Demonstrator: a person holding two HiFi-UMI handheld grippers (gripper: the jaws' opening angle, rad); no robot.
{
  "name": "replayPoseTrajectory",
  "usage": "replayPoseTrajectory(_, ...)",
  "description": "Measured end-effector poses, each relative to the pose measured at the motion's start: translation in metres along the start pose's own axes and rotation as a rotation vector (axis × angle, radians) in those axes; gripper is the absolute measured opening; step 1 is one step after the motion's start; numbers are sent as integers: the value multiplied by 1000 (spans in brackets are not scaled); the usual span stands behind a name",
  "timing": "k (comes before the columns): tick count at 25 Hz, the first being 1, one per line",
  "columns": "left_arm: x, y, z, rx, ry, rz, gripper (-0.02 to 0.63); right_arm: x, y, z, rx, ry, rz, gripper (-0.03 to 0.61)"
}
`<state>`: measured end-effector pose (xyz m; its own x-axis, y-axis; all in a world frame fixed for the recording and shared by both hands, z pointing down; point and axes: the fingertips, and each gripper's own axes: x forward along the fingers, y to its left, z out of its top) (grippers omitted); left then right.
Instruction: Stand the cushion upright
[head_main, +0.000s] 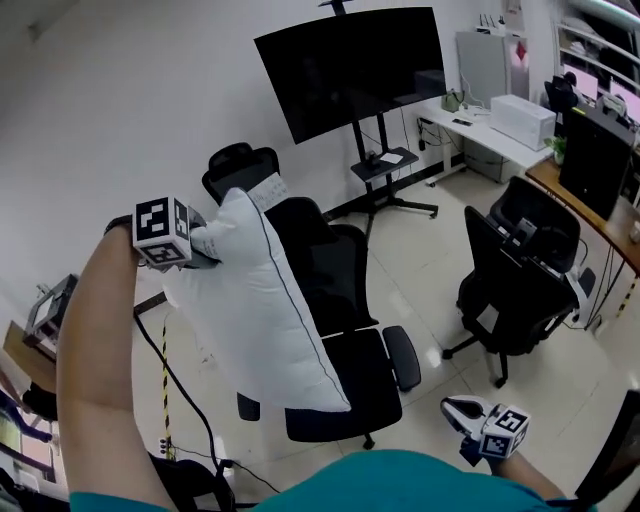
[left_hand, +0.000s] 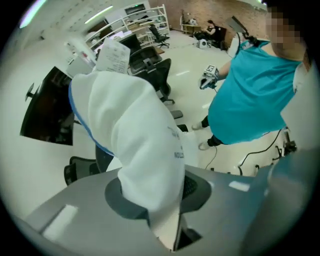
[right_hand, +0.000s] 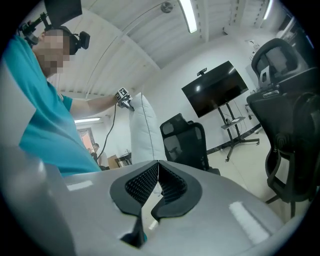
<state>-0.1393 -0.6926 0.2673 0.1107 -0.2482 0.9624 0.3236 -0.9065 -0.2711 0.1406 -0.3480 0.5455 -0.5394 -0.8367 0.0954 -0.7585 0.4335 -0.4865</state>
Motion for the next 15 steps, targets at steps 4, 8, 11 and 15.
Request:
replayPoseTrajectory(4, -7, 9, -25, -33, 41, 32, 114, -3, 10, 1, -15, 9, -25, 5)
replayPoseTrajectory(8, -15, 14, -21, -32, 37, 3, 114, -4, 11, 6, -4, 0, -32, 5)
replayPoseTrajectory(11, -44, 24, -7, -28, 23, 11, 114, -5, 10, 12, -7, -7, -44, 5)
replayPoseTrajectory(15, -73, 33, 10, -62, -15, 9, 114, -8, 6, 18, -20, -12, -53, 5)
